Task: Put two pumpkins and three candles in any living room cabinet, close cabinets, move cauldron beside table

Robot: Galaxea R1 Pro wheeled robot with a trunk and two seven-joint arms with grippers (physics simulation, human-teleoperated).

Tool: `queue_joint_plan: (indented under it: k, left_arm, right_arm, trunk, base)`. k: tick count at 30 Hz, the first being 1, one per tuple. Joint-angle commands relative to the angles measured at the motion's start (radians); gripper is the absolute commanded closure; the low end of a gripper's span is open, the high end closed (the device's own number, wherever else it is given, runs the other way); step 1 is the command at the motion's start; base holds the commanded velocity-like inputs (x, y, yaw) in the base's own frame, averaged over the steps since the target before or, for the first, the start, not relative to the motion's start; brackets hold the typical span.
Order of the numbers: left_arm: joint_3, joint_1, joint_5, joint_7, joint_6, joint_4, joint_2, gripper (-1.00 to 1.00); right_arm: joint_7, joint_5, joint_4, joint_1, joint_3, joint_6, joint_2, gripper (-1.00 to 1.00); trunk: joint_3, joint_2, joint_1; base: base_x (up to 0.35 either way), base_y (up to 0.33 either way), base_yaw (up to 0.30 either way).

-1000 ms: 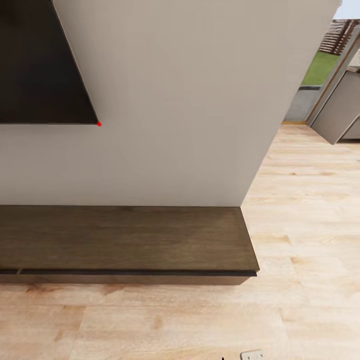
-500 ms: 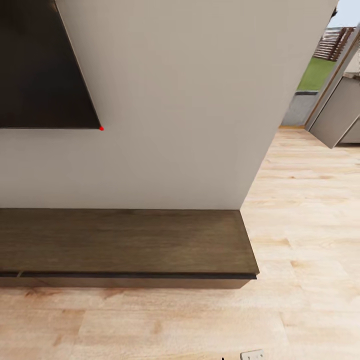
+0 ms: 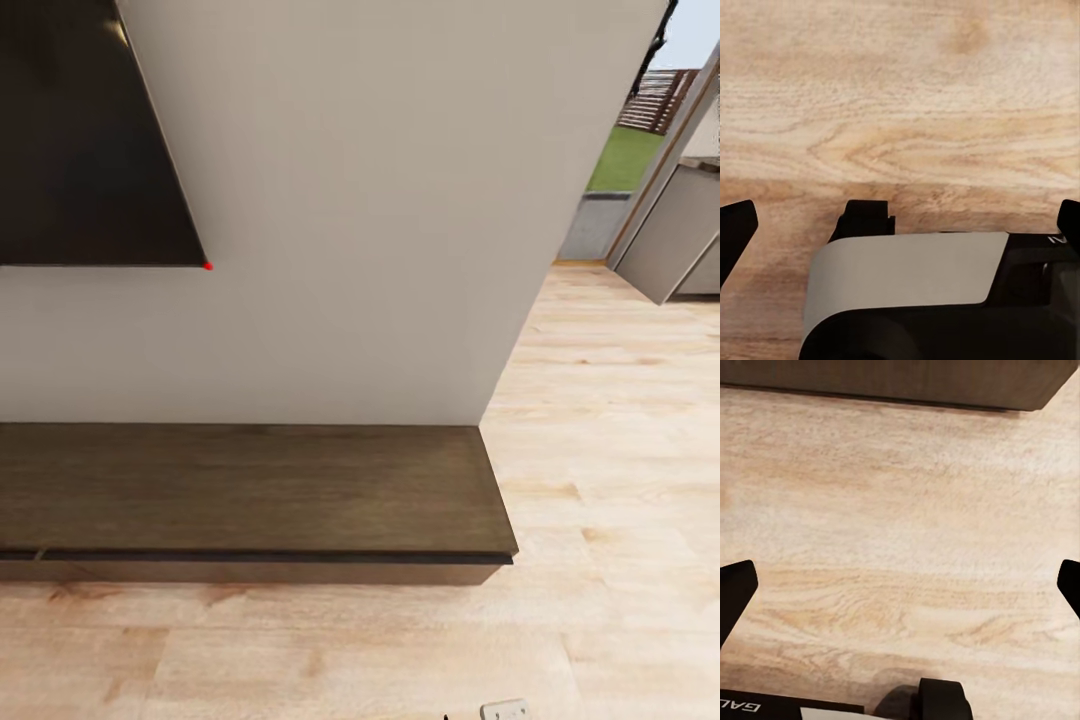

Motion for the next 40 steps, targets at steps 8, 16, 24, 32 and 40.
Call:
queue_joint_plan:
  k: [8, 16, 24, 32, 40]
  left_arm:
    - [0.0, 0.0, 0.0, 0.0, 0.001, 0.0, 0.0, -1.0]
    - [0.0, 0.0, 0.0, 0.0, 0.0, 0.0, 0.0, -1.0]
    - [0.0, 0.0, 0.0, 0.0, 0.001, 0.0, 0.0, -1.0]
    - [0.0, 0.0, 0.0, 0.0, 0.0, 0.0, 0.0, -1.0]
    - [0.0, 0.0, 0.0, -0.001, 0.0, 0.0, 0.0, -1.0]
  right_arm:
    - [0.0, 0.0, 0.0, 0.0, 0.0, 0.0, -0.001, -1.0]
    - [-0.002, -0.002, 0.003, 0.0, 0.0, 0.001, 0.0, -1.0]
    - [-0.002, 0.0, 0.013, 0.001, 0.001, 0.01, 0.0, -1.0]
    - [0.001, 0.0, 0.021, 0.007, 0.001, 0.014, -0.001, -1.0]
    - [0.001, 0.0, 0.021, 0.008, 0.001, 0.014, -0.002, -1.0]
  trunk:
    - [0.013, 0.0, 0.0]
    - [0.026, 0.0, 0.0]
    - [0.037, 0.0, 0.0]
    - [0.038, 0.0, 0.0]
    - [0.038, 0.0, 0.0]
  base:
    - [0.0, 0.0, 0.0]
    - [0.0, 0.0, 0.0]
    - [0.0, 0.0, 0.006]
    - [0.0, 0.0, 0.003]
    - [0.0, 0.0, 0.0]
